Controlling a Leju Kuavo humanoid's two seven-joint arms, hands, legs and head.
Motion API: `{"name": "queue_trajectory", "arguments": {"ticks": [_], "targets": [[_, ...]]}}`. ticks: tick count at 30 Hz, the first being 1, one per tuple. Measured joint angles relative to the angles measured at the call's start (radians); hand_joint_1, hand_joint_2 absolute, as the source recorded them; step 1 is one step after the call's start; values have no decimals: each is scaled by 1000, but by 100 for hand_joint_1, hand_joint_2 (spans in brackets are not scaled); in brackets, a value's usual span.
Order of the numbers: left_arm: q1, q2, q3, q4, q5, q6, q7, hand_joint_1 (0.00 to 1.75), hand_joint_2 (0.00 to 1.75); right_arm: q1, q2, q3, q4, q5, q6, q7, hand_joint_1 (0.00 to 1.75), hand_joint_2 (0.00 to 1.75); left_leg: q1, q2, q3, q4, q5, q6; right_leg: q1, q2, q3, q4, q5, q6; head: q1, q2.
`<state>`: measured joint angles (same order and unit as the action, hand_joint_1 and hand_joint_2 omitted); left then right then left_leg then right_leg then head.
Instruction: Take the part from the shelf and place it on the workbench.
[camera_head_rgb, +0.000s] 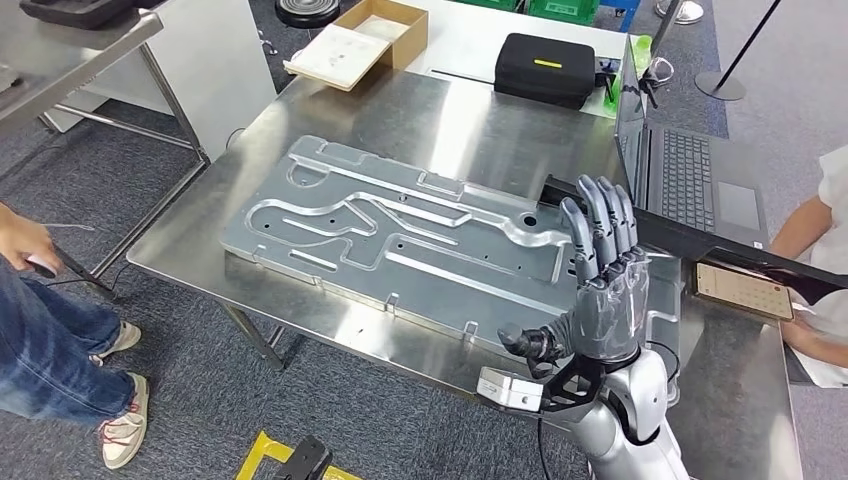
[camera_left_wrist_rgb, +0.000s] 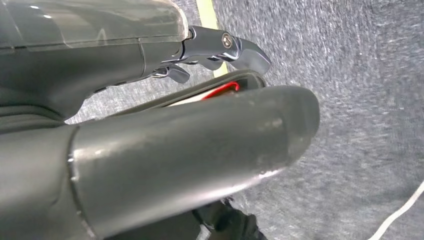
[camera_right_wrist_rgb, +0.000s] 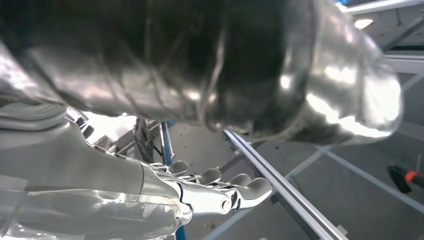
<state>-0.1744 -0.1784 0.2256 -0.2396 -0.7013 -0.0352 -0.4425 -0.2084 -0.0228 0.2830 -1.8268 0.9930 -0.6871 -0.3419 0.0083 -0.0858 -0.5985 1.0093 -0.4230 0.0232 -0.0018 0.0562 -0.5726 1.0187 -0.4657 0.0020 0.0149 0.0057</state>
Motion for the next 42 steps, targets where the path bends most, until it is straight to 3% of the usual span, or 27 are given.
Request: {"name": "queue_trajectory", "arguments": {"ticks": [2,3,6,8,9,10,11,13,14,16,17,19,21,22,23,24,26,28,30,32,33,35,36,38,39,40,42], "targets": [[1,0,0,0,0,0,1,0,0,0,1,6,-5,0,-1,2,0,0,2,-4,-5,3,0,-11,-2,-19,5,-9,6,-10,0,0],[1,0,0,0,0,-1,1,0,0,0,2,9,-7,1,-2,3,0,0,0,8,-13,18,-11,-15,-4,-29,8,-16,10,-17,0,0],[-2,0,-1,0,0,-1,2,0,0,1,4,17,-10,14,-3,12,0,0,-2,61,-84,173,-98,-22,-3,-65,13,-26,14,-30,-1,0],[0,0,-1,0,4,-1,4,0,0,2,4,21,-10,29,-5,23,0,0,0,72,-130,269,-129,-26,-1,-90,11,-23,12,-31,-1,0],[1,0,-1,0,6,0,5,0,0,1,4,23,-10,38,-5,29,0,0,2,75,-128,267,-117,-27,-1,-101,11,-21,10,-31,-1,0],[2,0,-1,0,8,0,5,0,0,1,4,26,-10,46,-6,33,0,0,2,81,-105,225,-88,-28,-1,-113,11,-18,7,-29,-1,0],[2,0,-1,0,10,0,6,0,0,-1,4,29,-10,54,-6,37,0,0,3,95,-69,156,-54,-27,-1,-123,12,-14,4,-27,-1,0],[-1,-1,-1,0,12,0,6,0,0,-6,3,33,-10,68,-6,46,0,0,-2,127,-10,42,-16,-18,4,-141,11,-5,-4,-18,-1,0],[-2,-1,0,0,13,0,6,0,0,-8,3,35,-10,73,-6,51,0,0,-5,135,1,17,-13,-12,6,-148,11,-1,-7,-13,-1,0],[-1,-2,0,0,16,2,5,0,0,-12,2,38,-10,80,-7,58,0,0,-7,121,-2,12,-13,0,8,-163,12,1,-10,-5,0,0],[0,-2,0,0,17,2,5,0,0,-13,1,40,-10,82,-7,61,0,0,-6,111,-2,10,-11,6,6,-163,12,2,-13,2,0,0],[0,-3,0,0,17,3,5,0,0,-16,0,41,-10,85,-8,64,0,0,-2,94,-1,5,-5,16,0,-123,-2,40,-43,14,0,0],[-3,-6,0,0,17,4,5,0,0,-17,-3,42,-9,86,-9,66,0,0,-1,76,-3,3,-2,22,-5,-73,-53,152,-107,21,0,0],[-3,-7,0,0,17,4,5,0,0,-17,-5,42,-8,85,-9,67,0,0,-1,67,-4,4,-1,24,-6,-65,-86,218,-134,22,0,0],[-3,-7,0,0,17,4,5,0,0,-17,-6,42,-6,85,-9,68,0,0,-2,56,-5,5,0,24,-6,-62,-110,265,-145,22,0,0],[-1,-7,0,0,17,4,5,0,0,-16,-8,42,-5,85,-9,68,0,0,-3,44,-6,6,0,25,-5,-60,-120,279,-138,21,0,0],[0,-8,0,0,17,4,5,0,0,-17,-10,43,-2,85,-9,68,0,0,-4,19,-6,8,0,24,-5,-47,-81,191,-71,13,0,0],[-2,-10,0,0,17,4,5,0,0,-18,-11,43,-2,85,-9,68,0,0,-4,-5,-7,10,3,19,-5,-7,-21,59,-15,2,0,0],[-2,-13,0,0,17,5,5,0,0,-19,-11,44,-2,85,-9,68,0,0,-2,-23,-13,9,8,9,-2,12,0,7,-5,-3,0,0],[-1,-13,0,0,17,5,5,0,0,-20,-12,45,-2,85,-9,68,0,0,0,-39,-18,5,12,-4,-2,-7,2,1,0,-9,0,0],[1,-13,0,0,17,5,5,0,0,-21,-12,46,-2,85,-9,68,0,0,-1,-32,-21,9,9,-9,-4,-19,5,-7,4,-14,0,0],[1,-13,0,0,18,6,3,0,0,-21,-12,50,-1,86,-9,68,0,0,-5,12,-48,66,-31,-17,-9,-44,11,-21,11,-24,-1,0],[1,-13,0,0,18,6,3,0,0,-21,-13,51,-1,87,-9,68,0,0,-5,41,-74,125,-64,-19,-7,-58,11,-23,12,-26,-2,0],[0,-13,0,0,18,6,3,0,0,-19,-14,52,-1,87,-9,68,0,0,-2,69,-132,253,-121,-24,-5,-85,10,-22,11,-29,-3,0],[2,-13,0,0,18,6,3,0,0,-19,-14,53,-1,87,-9,69,0,0,0,74,-144,282,-126,-27,-4,-99,10,-22,9,-29,-3,0],[4,-13,0,0,18,6,3,0,0,-19,-14,54,-1,87,-9,69,0,0,1,78,-136,273,-112,-29,-4,-112,10,-20,8,-29,-3,0],[5,-12,1,0,18,7,4,0,0,-19,-14,55,-1,89,-9,69,0,0,2,107,-69,153,-51,-28,-3,-135,13,-15,2,-24,-3,0]]}}
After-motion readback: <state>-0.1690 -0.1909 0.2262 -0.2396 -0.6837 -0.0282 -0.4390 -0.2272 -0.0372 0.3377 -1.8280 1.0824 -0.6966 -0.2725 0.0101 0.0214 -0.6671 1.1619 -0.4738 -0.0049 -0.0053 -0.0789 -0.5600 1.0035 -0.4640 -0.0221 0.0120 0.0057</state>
